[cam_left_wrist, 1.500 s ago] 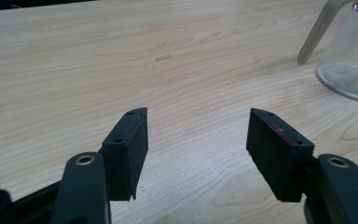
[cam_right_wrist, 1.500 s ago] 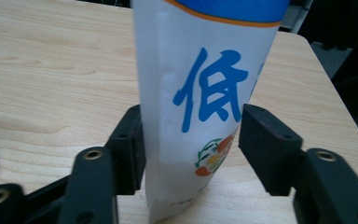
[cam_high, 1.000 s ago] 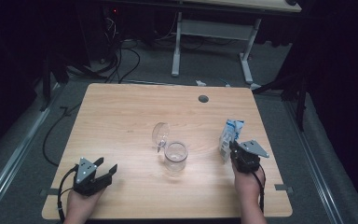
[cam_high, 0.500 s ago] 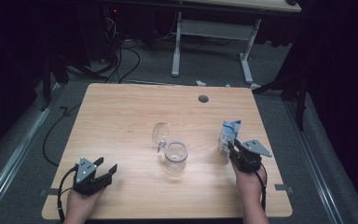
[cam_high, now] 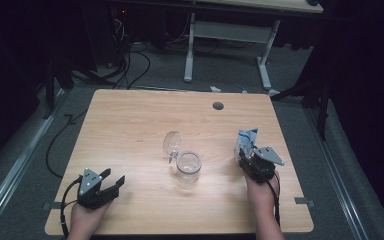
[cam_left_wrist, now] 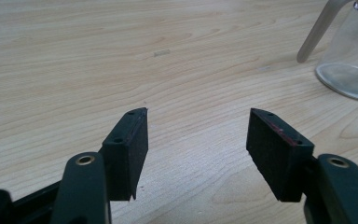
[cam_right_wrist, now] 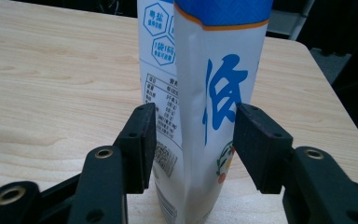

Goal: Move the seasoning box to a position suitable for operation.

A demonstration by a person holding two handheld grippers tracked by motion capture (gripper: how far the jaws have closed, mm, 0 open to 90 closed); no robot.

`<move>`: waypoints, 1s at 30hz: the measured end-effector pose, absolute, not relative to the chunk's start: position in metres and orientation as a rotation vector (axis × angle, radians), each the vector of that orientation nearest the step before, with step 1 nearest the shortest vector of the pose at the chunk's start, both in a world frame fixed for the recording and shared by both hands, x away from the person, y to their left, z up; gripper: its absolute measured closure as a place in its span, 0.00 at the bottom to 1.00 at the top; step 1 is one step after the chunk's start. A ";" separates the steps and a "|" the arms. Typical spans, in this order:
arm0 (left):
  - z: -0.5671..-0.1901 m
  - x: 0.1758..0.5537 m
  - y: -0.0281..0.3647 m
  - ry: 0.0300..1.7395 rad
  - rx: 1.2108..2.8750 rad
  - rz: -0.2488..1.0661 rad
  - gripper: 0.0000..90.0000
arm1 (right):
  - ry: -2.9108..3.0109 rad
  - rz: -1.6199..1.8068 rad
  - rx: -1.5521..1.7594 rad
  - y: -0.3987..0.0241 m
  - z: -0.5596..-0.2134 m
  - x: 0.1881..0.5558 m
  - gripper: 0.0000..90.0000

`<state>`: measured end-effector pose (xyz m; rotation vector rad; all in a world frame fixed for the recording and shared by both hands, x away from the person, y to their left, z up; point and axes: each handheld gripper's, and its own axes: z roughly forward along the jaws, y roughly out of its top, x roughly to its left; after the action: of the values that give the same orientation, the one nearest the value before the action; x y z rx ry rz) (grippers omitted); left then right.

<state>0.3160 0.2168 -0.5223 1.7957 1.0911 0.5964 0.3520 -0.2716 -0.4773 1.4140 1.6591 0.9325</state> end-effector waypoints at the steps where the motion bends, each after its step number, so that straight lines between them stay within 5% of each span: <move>1: -0.522 0.316 0.217 1.086 1.799 0.596 0.44 | 1.664 0.926 1.406 -0.271 -0.477 0.352 0.59; 30: -0.526 0.315 0.213 1.028 1.802 0.561 0.42 | 1.706 0.959 1.374 -0.278 -0.478 0.352 0.96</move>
<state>0.3148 0.2135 -0.5256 1.8022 1.0283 0.5614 0.3525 -0.2777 -0.4782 1.3739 1.7061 0.9589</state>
